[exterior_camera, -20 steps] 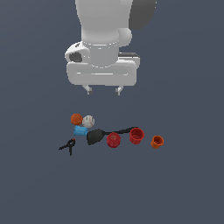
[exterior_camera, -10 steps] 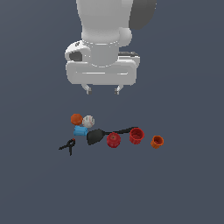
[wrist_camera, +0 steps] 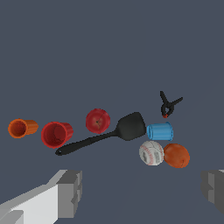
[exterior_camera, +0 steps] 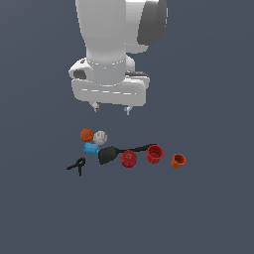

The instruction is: Pick up a designated object from a clutter of objects.

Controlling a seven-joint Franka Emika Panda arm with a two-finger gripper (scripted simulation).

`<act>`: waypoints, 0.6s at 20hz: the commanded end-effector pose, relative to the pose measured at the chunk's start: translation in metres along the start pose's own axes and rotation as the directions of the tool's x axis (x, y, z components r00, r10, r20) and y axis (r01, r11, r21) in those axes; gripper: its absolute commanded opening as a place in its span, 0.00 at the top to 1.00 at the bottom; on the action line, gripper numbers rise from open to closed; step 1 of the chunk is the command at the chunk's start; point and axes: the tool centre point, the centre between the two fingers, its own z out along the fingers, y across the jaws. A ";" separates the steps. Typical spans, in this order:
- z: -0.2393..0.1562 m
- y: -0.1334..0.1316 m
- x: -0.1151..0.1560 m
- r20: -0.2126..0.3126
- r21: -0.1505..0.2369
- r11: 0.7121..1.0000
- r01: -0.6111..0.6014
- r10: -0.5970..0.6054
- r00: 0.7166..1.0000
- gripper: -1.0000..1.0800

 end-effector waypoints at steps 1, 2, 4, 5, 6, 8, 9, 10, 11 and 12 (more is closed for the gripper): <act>0.012 0.008 0.000 0.004 0.005 0.998 -0.061 0.061 0.998 0.04; 0.017 0.012 0.000 0.005 0.007 0.996 -0.090 0.089 0.996 0.04; 0.029 0.020 -0.001 0.009 0.011 0.988 -0.152 0.152 0.988 0.04; 0.035 0.024 -0.001 0.011 0.013 0.982 -0.187 0.186 0.982 0.04; 0.042 0.029 -0.002 0.013 0.015 0.975 -0.223 0.222 0.975 0.04; 0.056 0.039 -0.004 0.018 0.017 0.954 -0.298 0.298 0.955 0.04; 0.063 0.044 -0.005 0.021 0.018 0.942 -0.335 0.335 0.942 0.04; 0.070 0.050 -0.006 0.023 0.019 0.928 -0.372 0.372 0.928 0.04; 0.077 0.055 -0.008 0.026 0.019 0.913 -0.408 0.408 0.913 0.04; 0.084 0.060 -0.009 0.028 0.019 0.896 -0.444 0.444 0.896 0.04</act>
